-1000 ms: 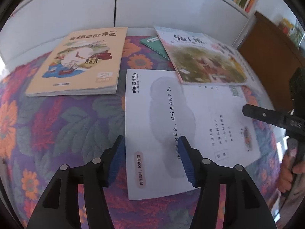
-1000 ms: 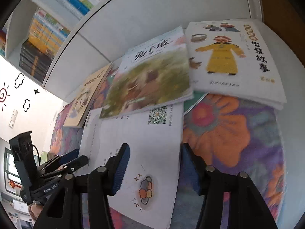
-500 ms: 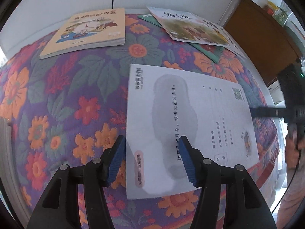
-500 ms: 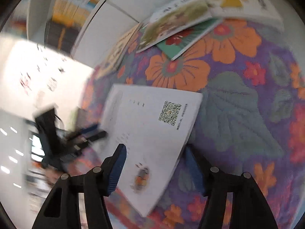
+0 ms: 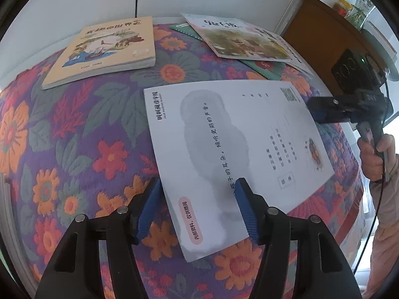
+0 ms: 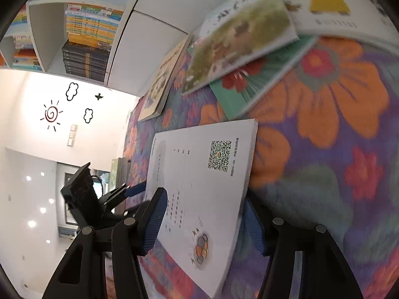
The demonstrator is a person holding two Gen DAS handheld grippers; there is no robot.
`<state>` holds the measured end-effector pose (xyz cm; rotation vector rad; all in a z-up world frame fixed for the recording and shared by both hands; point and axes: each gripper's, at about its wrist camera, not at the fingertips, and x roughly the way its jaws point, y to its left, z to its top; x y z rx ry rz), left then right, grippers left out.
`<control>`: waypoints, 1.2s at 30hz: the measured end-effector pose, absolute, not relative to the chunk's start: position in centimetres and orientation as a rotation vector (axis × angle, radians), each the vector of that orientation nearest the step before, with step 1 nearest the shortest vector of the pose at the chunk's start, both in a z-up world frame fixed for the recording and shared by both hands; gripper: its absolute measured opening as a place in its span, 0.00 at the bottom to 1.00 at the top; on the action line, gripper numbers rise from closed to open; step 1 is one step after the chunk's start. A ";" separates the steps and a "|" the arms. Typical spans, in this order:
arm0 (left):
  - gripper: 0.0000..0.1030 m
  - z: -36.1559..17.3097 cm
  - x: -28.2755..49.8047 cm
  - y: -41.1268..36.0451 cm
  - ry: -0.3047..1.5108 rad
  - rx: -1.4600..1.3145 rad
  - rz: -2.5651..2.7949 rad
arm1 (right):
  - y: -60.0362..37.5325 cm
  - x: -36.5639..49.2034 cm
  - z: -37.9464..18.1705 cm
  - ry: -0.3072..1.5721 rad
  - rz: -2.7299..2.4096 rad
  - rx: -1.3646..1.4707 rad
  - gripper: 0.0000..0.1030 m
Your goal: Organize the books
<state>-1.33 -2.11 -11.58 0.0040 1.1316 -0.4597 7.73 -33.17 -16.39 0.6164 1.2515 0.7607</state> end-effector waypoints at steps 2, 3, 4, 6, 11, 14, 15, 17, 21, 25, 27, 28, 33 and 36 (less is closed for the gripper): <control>0.56 -11.6 -1.2 -2.1 1.130 0.001 -0.463 | -33.3 8.2 -16.3 1.240 0.700 0.577 0.36; 0.56 -11.6 -1.2 -2.0 1.131 -0.004 -0.462 | -33.6 8.4 -16.3 1.238 0.665 0.563 0.20; 0.56 -11.6 -1.3 -2.0 1.131 -0.005 -0.459 | -34.0 8.5 -16.6 1.233 0.653 0.594 0.19; 0.56 -11.6 -1.3 -2.2 1.130 0.004 -0.442 | -34.4 8.2 -16.5 1.211 0.636 0.607 0.18; 0.56 -10.9 0.1 -2.8 1.127 -0.040 -0.446 | -33.3 5.7 -10.0 1.014 0.650 0.395 0.18; 0.56 -8.3 1.7 -2.7 1.054 -0.204 -0.527 | -33.5 3.9 -4.1 0.901 0.695 0.343 0.18; 0.56 -7.2 2.0 -3.0 1.022 -0.202 -0.526 | -33.1 3.1 -2.0 0.856 0.696 0.293 0.18; 0.56 -5.0 2.4 -3.6 0.930 -0.196 -0.526 | -32.3 0.9 2.0 0.772 0.709 0.187 0.18; 0.57 -4.6 1.7 -3.8 0.949 -0.108 -0.416 | -27.5 -4.9 6.2 0.635 0.786 -0.056 0.16; 0.57 -7.9 -1.6 0.6 1.046 -0.152 -0.339 | -20.0 -9.3 3.3 0.663 0.859 -0.266 0.17; 0.57 -9.3 -3.4 3.5 1.098 -0.188 -0.279 | -16.5 -10.7 0.0 0.742 0.929 -0.294 0.19; 0.57 -9.7 -4.1 4.8 1.111 -0.202 -0.258 | -15.1 -11.5 -1.6 0.777 0.952 -0.302 0.20; 0.56 -9.6 -7.6 10.5 1.088 -0.137 -0.068 | -9.4 -16.4 -7.3 0.840 1.047 -0.388 0.17; 0.56 -9.4 -9.0 12.2 1.087 -0.139 -0.070 | -8.6 -17.3 -8.9 0.880 1.061 -0.373 0.17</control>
